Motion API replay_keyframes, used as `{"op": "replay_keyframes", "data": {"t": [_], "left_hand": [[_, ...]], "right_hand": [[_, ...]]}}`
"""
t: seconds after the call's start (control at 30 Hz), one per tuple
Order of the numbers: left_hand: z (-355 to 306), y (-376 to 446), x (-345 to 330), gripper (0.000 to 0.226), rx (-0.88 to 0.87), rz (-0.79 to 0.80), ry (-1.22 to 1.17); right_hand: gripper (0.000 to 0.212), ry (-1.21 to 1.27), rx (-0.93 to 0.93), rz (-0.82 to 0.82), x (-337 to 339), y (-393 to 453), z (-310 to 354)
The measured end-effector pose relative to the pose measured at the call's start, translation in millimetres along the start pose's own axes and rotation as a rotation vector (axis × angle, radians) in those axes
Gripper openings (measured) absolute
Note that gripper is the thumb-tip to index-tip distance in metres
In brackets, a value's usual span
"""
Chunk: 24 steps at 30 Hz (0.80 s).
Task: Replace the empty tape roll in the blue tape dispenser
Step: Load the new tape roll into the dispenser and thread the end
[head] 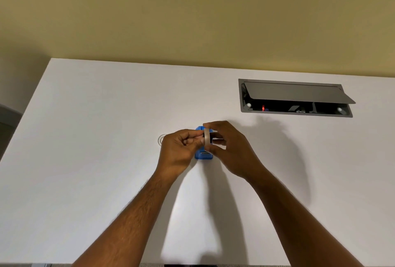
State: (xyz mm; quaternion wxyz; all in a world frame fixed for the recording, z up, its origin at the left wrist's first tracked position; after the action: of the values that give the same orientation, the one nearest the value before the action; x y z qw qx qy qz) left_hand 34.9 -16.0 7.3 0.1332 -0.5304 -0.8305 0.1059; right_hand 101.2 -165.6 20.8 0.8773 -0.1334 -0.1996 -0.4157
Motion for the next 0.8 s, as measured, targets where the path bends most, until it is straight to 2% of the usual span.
{"op": "replay_keyframes", "data": {"t": [0.23, 0.47, 0.8], "left_hand": [[8, 14, 3, 0.018, 0.0, -0.021, 0.058], [23, 27, 8, 0.017, -0.002, -0.12, 0.201], [24, 30, -6, 0.028, 0.02, -0.087, 0.207]], "right_hand": [[0.047, -0.121, -0.045, 0.005, -2, 15, -11], [0.043, -0.262, -0.106, 0.035, -7, 27, -24], [0.033, -0.265, -0.108, 0.009, -19, 30, -36]]}}
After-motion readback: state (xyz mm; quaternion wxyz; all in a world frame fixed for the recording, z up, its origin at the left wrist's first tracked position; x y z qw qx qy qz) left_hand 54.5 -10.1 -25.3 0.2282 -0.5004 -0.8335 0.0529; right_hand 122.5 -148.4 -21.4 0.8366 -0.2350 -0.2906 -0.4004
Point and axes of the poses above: each hand's wrist, its own y-axis towards the middle knuckle, its own x-axis out of the back of the hand, z = x × y, the point moved 3 cm from there along y, towards the middle knuckle, and after that the axes turned 4 degrees about x, right-handed, at the moved point
